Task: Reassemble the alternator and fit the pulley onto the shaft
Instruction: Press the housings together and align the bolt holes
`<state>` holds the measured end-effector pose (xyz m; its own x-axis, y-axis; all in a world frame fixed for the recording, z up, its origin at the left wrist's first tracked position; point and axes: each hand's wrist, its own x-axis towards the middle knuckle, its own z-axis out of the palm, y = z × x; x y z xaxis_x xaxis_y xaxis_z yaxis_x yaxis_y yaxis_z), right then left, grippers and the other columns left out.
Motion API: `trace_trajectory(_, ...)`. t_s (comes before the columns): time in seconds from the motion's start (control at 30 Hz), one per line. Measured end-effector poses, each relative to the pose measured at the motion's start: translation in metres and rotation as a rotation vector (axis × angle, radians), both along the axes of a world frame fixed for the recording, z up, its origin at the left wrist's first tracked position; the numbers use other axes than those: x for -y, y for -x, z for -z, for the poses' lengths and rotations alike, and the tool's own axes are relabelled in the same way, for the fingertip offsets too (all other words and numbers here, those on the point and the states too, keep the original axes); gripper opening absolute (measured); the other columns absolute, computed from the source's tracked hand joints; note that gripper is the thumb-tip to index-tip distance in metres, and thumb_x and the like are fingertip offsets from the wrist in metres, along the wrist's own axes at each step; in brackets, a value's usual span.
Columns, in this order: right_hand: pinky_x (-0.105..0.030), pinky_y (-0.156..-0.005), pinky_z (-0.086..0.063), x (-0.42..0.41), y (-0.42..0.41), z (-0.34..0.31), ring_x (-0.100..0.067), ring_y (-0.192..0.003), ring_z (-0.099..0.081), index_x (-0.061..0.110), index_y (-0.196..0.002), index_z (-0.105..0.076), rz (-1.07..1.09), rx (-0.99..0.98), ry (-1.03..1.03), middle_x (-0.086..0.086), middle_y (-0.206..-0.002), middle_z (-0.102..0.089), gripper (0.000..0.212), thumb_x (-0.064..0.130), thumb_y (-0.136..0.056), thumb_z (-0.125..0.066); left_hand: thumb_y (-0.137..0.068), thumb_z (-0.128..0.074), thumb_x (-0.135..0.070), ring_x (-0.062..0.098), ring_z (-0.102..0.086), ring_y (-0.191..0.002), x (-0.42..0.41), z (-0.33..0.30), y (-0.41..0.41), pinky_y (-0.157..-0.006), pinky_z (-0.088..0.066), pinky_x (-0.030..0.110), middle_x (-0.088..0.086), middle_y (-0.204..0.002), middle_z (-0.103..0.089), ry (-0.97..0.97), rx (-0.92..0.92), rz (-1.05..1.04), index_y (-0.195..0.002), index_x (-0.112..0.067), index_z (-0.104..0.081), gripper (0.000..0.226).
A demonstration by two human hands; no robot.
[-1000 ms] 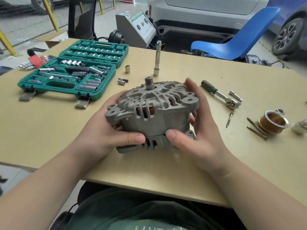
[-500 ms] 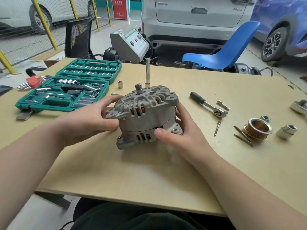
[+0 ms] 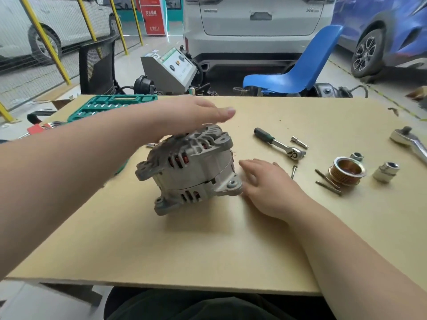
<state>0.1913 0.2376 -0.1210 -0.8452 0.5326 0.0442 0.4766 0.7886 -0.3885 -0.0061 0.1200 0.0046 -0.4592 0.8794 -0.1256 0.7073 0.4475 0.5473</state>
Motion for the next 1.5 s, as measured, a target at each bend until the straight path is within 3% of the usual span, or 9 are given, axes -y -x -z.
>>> trace_trajectory(0.07,-0.050,-0.128,-0.016,-0.002,0.000,0.003,-0.019,-0.154,-0.031,0.021,-0.146,-0.055,0.024,0.060,-0.017,0.011,-0.161,-0.045,0.041,0.030,-0.108,-0.046,-0.071,-0.056,-0.099,0.010,-0.064,-0.114,-0.006,0.010,-0.004,-0.100,-0.044,0.037,-0.024,-0.123,-0.070,-0.011,-0.063,0.001,-0.114,-0.052,-0.075,0.067)
trace_trajectory(0.2,-0.048,-0.127,-0.019,-0.006,0.000,0.006,-0.026,-0.154,-0.028,0.017,-0.129,-0.059,0.093,0.162,-0.117,0.003,-0.152,-0.049,0.036,0.011,-0.101,-0.038,-0.079,-0.065,-0.083,0.007,-0.067,-0.106,-0.007,0.019,-0.002,-0.098,-0.048,0.035,-0.023,-0.108,-0.075,-0.129,-0.060,-0.040,-0.102,-0.045,-0.081,0.047)
trace_trajectory(0.37,-0.028,-0.127,-0.019,0.013,0.001,0.001,-0.017,-0.155,-0.031,0.016,-0.152,-0.053,0.054,-0.200,0.000,0.003,-0.160,-0.048,0.052,0.008,-0.100,-0.051,-0.092,-0.067,-0.068,0.003,-0.068,-0.102,-0.004,0.022,-0.003,-0.092,-0.050,0.032,-0.021,-0.105,-0.077,-0.195,-0.026,-0.054,-0.102,-0.041,-0.083,0.032)
trace_trajectory(0.47,-0.017,-0.110,-0.035,0.030,0.000,0.000,-0.013,-0.133,-0.054,0.022,-0.144,-0.061,0.021,-0.382,0.180,0.004,-0.143,-0.064,0.045,0.013,-0.100,-0.061,-0.093,-0.067,-0.066,0.003,-0.069,-0.101,-0.003,0.022,-0.002,-0.089,-0.051,0.030,-0.021,-0.105,-0.077,-0.196,-0.031,-0.049,-0.103,-0.041,-0.083,0.031)
trace_trajectory(0.53,-0.022,-0.091,-0.050,0.038,-0.002,-0.002,-0.012,-0.101,-0.068,0.033,-0.131,-0.065,0.018,-0.403,0.339,0.015,-0.117,-0.074,0.038,0.019,-0.096,-0.064,-0.094,-0.067,-0.064,0.002,-0.068,-0.102,-0.001,0.022,-0.001,-0.090,-0.052,0.030,-0.022,-0.107,-0.077,-0.201,-0.031,-0.033,-0.104,-0.042,-0.083,0.030)
trace_trajectory(0.6,-0.028,-0.084,-0.053,0.043,-0.002,-0.003,-0.010,-0.084,-0.067,0.033,-0.122,-0.061,0.009,-0.373,0.377,0.019,-0.103,-0.073,0.034,0.020,-0.091,-0.064,-0.094,-0.068,-0.060,0.002,-0.069,-0.106,0.001,0.022,0.000,-0.098,-0.052,0.032,-0.023,-0.110,-0.077,-0.218,-0.022,0.003,-0.105,-0.042,-0.083,0.026)
trace_trajectory(0.7,-0.041,-0.087,-0.054,0.046,0.001,-0.001,-0.019,-0.096,-0.063,0.027,-0.117,-0.057,-0.007,-0.338,0.355,0.007,-0.105,-0.072,0.032,0.014,-0.090,-0.068,-0.095,-0.070,-0.052,0.000,-0.068,-0.109,0.002,0.022,0.000,-0.104,-0.051,0.032,-0.024,-0.111,-0.078,-0.243,-0.006,0.041,-0.105,-0.042,-0.084,0.020)
trace_trajectory(1.27,-0.042,-0.099,-0.054,0.049,0.003,0.001,-0.012,-0.110,-0.066,0.033,-0.136,-0.054,0.025,-0.405,0.483,0.016,-0.118,-0.073,0.050,0.039,-0.088,-0.066,-0.091,-0.071,-0.049,-0.005,-0.067,-0.098,-0.004,0.029,0.003,-0.086,-0.051,0.023,-0.028,-0.099,-0.077,-0.285,-0.034,-0.016,-0.095,-0.040,-0.086,0.018)
trace_trajectory(1.5,-0.036,-0.097,-0.055,0.046,0.007,0.002,-0.008,-0.108,-0.068,0.022,-0.136,-0.059,0.016,-0.465,0.619,0.010,-0.118,-0.074,0.050,0.012,-0.088,-0.072,-0.079,-0.065,-0.058,-0.003,-0.068,-0.096,-0.003,0.028,-0.001,-0.084,-0.053,0.025,-0.028,-0.096,-0.077,-0.294,-0.035,-0.047,-0.093,-0.042,-0.085,0.029)
